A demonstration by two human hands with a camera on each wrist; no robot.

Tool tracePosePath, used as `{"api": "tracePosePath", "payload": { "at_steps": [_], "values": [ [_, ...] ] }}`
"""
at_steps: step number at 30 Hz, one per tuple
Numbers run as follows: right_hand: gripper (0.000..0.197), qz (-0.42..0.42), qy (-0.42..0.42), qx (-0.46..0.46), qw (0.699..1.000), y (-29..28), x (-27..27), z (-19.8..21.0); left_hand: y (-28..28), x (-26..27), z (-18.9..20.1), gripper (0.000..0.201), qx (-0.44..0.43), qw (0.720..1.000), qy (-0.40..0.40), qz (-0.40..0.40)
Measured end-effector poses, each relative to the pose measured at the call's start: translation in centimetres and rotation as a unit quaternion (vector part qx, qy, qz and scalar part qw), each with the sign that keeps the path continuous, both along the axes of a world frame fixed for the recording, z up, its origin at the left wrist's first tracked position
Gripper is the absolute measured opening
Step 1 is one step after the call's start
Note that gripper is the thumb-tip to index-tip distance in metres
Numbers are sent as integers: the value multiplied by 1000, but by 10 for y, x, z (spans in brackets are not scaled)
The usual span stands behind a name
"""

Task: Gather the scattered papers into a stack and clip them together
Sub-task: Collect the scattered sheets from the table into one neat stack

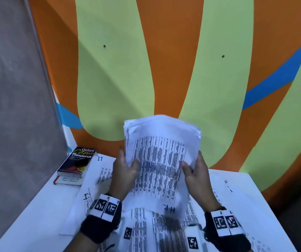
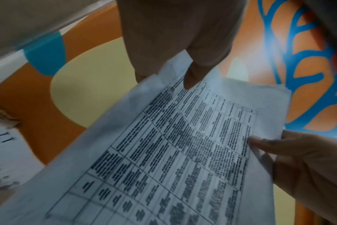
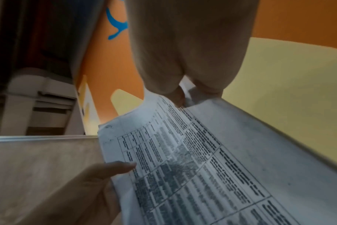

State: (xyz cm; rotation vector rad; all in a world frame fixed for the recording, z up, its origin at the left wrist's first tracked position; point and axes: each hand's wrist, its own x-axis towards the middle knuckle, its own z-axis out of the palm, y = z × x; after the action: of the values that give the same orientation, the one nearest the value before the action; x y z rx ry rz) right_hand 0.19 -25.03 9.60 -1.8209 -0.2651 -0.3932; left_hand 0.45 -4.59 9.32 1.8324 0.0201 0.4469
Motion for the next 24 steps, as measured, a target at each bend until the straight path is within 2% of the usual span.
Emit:
{"api": "tracePosePath", "payload": {
  "at_steps": [1, 4, 9, 14, 16, 17, 19, 20, 22, 24],
  "values": [
    [45, 4, -9, 7, 1000, 0, 0, 4, 0, 0, 2, 42, -13, 1000, -10, -4],
    [51, -5, -10, 30, 999, -3, 1, 3, 4, 2, 0, 36, -40, 999, -20, -4],
    [49, -40, 62, -12, 997, -3, 6, -28, 6, 4, -18, 32, -34, 999, 12, 21],
    [23, -38, 10, 6, 999, 1, 9, -13, 2, -1, -6, 29, -25, 999, -21, 14],
    [23, -19, 19, 7, 1000, 0, 10, -17, 3, -6, -8, 16, -39, 999, -15, -14],
    [23, -21, 36, 2, 999, 0, 10, -23, 5, -9, -14, 17, -46, 998, 0, -36],
    [18, -54, 68, -6, 996, 0, 9, -37, 8, -15, -27, 12, -58, 995, 31, -73],
    [17, -74, 79, 4, 994, 0, 10, -43, 9, -18, -33, 18, -55, 995, 46, -74],
    [24, -74, 88, 36, 993, 4, 9, -45, 10, -21, -44, 49, -43, 994, 77, -59],
    [21, -62, 89, 36, 993, 5, 13, -41, 10, -22, -41, 41, -33, 995, 71, -54]
  ]
}}
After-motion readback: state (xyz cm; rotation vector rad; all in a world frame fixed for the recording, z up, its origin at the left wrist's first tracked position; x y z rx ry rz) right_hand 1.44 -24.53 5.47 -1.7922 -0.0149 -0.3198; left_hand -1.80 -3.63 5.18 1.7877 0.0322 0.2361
